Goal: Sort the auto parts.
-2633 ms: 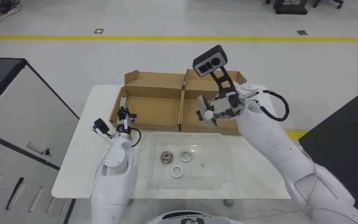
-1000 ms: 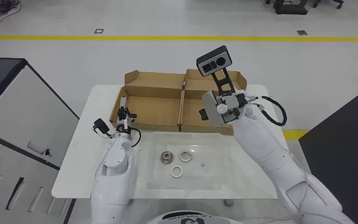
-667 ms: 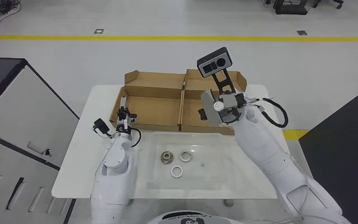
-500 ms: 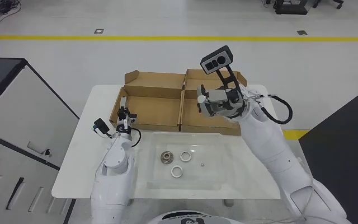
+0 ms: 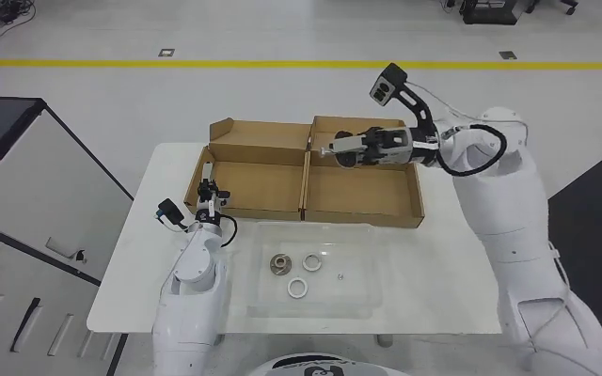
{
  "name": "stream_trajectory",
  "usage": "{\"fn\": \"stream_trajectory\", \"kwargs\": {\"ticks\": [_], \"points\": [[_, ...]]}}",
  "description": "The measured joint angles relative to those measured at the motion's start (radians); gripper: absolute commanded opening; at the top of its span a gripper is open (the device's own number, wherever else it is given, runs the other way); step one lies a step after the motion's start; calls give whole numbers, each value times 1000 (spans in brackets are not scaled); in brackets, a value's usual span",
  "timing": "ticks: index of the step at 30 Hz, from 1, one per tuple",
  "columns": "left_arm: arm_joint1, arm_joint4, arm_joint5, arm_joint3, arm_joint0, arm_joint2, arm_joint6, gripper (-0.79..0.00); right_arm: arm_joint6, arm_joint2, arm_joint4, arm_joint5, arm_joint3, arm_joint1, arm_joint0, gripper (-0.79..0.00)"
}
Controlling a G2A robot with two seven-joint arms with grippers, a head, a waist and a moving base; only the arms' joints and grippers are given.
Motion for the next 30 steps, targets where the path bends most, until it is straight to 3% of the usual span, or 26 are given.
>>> {"fn": "stream_trajectory", "kwargs": {"ticks": [9,17,30], "points": [[0,0,0,0,0,0,0,0,130,-6,-364,-38,117,42,117,-785],[0,0,0,0,0,0,0,0,140,-115,-603,-132,252,57,251,-785],[0,0,0,0,0,0,0,0,136,-386,-856,-223,439,14,427,-785]]}}
